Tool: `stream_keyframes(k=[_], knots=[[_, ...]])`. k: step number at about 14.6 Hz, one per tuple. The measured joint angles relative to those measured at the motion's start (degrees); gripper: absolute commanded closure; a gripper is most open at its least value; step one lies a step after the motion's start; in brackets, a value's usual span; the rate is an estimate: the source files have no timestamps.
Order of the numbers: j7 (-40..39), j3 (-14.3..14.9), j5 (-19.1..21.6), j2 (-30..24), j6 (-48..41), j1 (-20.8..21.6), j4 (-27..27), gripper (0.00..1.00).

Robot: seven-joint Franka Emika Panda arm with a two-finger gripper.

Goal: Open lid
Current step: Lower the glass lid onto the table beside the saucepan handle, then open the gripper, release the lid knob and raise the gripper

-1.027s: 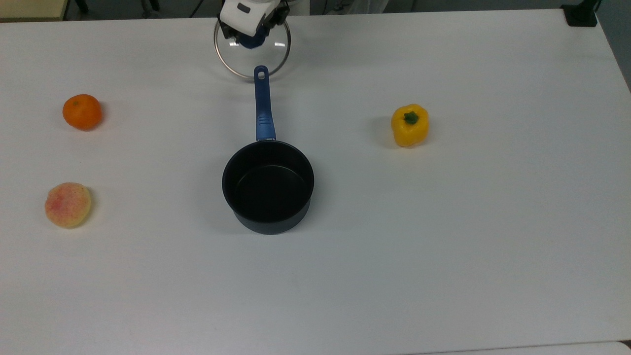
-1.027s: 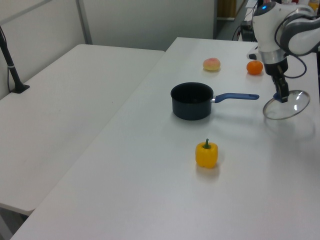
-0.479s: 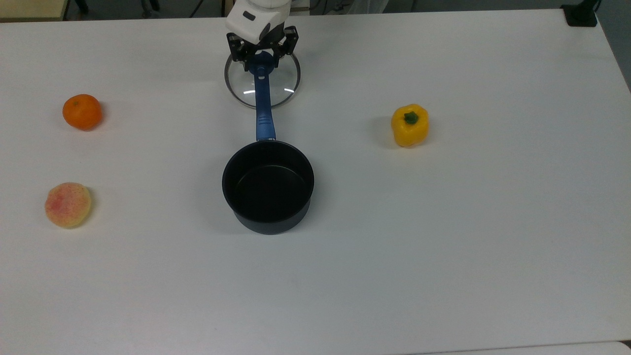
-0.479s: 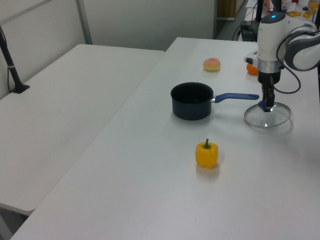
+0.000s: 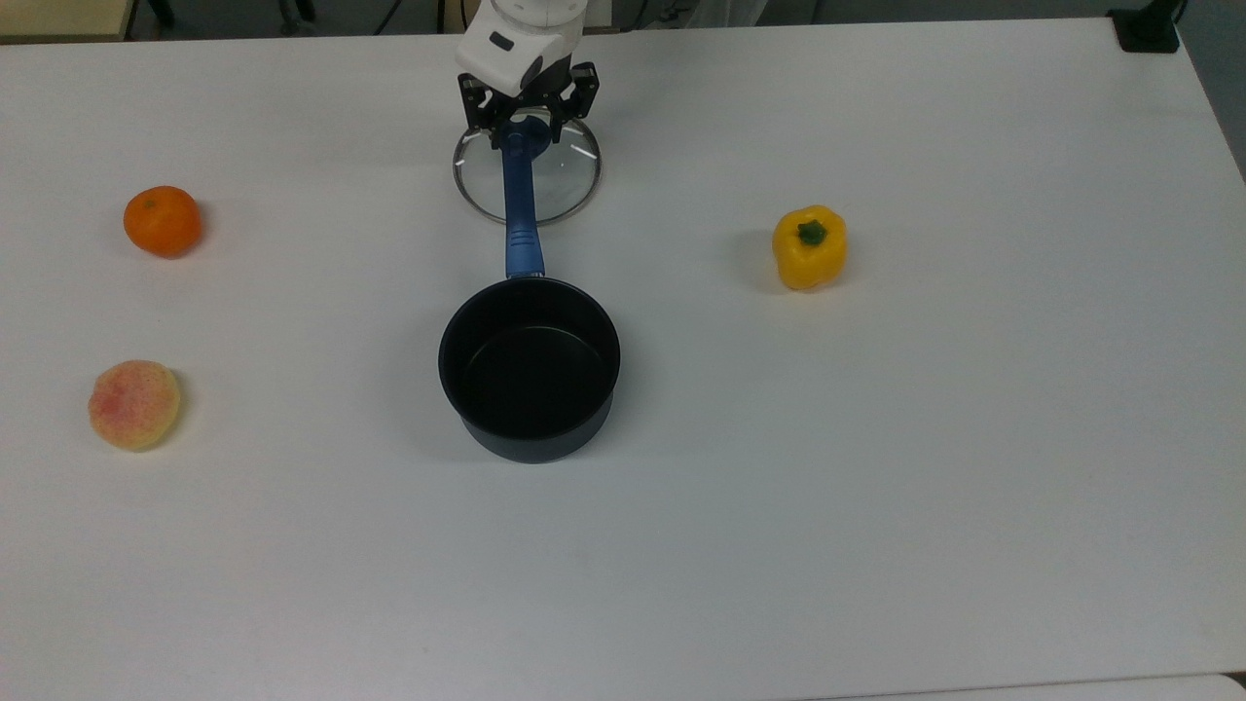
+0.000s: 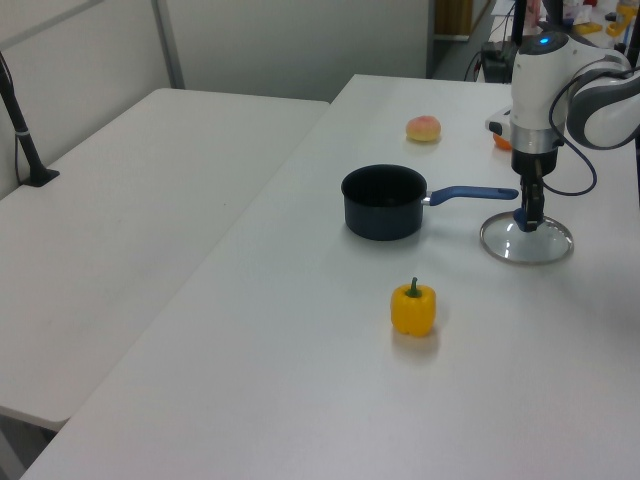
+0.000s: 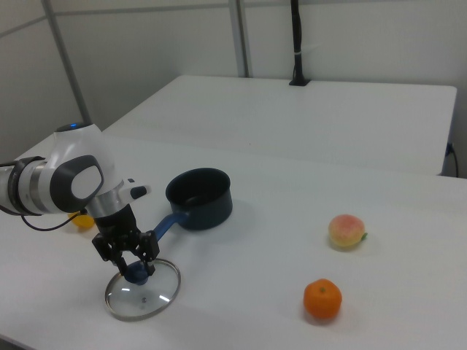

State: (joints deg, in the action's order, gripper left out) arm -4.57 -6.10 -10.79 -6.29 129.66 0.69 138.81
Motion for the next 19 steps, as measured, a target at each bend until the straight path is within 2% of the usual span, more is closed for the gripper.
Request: stream_keyframes(k=[2, 5, 8, 10, 12, 16, 19], knots=[[0.1, 0.0, 0.0, 0.0, -1.7, 0.0, -0.4, 0.0], [0.2, -0.8, 0.0, -0.1, -9.0, 0.2, -3.5, 0.0], [0.3, -2.7, 0.0, -0.5, -17.9, 0.2, -9.7, 0.0], [1.9, -5.6, 0.9, -0.8, -22.3, 0.2, -14.4, 0.0], [4.2, -6.9, 1.4, -0.9, -27.2, 0.3, -19.7, 0.0], [5.1, -6.8, 7.8, -0.9, -35.0, -0.7, -31.2, 0.0], [5.2, -5.8, 9.2, -0.8, -35.7, -2.0, -36.8, 0.0]])
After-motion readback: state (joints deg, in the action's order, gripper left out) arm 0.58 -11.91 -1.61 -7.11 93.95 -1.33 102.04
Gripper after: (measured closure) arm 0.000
